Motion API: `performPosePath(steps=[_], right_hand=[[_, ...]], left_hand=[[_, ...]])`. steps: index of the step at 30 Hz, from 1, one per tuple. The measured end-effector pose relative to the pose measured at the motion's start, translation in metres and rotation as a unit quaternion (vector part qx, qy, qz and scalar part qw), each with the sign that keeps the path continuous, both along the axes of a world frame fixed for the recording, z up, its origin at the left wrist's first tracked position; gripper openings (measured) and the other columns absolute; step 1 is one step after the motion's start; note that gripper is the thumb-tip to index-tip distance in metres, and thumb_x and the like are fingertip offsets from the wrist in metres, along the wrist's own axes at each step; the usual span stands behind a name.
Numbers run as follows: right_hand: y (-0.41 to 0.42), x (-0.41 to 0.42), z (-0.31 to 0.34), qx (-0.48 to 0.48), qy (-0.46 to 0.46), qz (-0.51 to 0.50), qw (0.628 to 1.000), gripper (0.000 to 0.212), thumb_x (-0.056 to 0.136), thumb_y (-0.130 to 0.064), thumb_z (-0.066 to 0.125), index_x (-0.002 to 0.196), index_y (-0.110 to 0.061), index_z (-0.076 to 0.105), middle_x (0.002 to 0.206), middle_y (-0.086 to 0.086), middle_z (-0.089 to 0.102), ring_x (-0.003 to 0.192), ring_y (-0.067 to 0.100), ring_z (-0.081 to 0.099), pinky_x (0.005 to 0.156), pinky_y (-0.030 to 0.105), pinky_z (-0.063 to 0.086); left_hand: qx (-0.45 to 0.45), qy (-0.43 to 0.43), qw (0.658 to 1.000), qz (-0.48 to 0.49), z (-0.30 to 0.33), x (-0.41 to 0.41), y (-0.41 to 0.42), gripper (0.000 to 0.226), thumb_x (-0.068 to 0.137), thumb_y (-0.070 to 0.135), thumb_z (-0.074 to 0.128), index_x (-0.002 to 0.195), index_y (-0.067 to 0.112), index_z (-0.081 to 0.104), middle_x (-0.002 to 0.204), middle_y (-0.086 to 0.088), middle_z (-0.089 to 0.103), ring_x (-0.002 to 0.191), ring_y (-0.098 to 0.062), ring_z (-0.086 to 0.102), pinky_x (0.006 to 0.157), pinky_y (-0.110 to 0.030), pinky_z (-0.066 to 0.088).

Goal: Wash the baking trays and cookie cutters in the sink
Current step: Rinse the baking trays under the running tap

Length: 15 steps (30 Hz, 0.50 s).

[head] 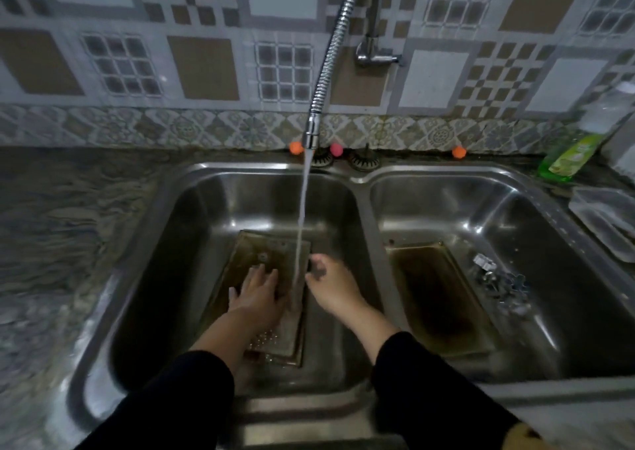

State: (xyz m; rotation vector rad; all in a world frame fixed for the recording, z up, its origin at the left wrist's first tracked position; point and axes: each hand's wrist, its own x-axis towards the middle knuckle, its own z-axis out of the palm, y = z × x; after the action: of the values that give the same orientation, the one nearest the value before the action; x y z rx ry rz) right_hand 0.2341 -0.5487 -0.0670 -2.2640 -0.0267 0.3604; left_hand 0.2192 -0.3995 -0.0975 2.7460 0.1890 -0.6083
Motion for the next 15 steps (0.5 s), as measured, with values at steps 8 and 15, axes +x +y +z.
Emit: performPosePath(steps=[8,15], right_hand=[[0.052,0.032,-0.073,-0.035,0.152,-0.069,0.985,0.058,0.094,-0.026,0.053,0.147,-0.019,0.031,0.147,0.005,0.037,0.128,0.027,0.045,0.104,0.039,0.043],[0.059,0.028,-0.097,-0.147,0.096,-0.027,0.984,0.066,0.094,-0.027,0.052,0.150,-0.015,0.019,0.156,-0.002,0.011,0.136,0.028,0.027,0.110,0.037,0.034]], left_hand=[[-0.048,0.067,0.993,0.085,-0.039,0.019,0.072,0.071,0.098,0.038,0.045,0.153,0.033,0.000,0.159,-0.010,-0.016,0.145,-0.040,0.009,0.117,-0.048,0.022],[-0.066,0.062,0.991,0.095,-0.054,0.033,0.080,0.068,0.098,0.034,0.045,0.154,0.023,0.008,0.156,-0.012,-0.007,0.142,-0.038,0.013,0.114,-0.047,0.029]])
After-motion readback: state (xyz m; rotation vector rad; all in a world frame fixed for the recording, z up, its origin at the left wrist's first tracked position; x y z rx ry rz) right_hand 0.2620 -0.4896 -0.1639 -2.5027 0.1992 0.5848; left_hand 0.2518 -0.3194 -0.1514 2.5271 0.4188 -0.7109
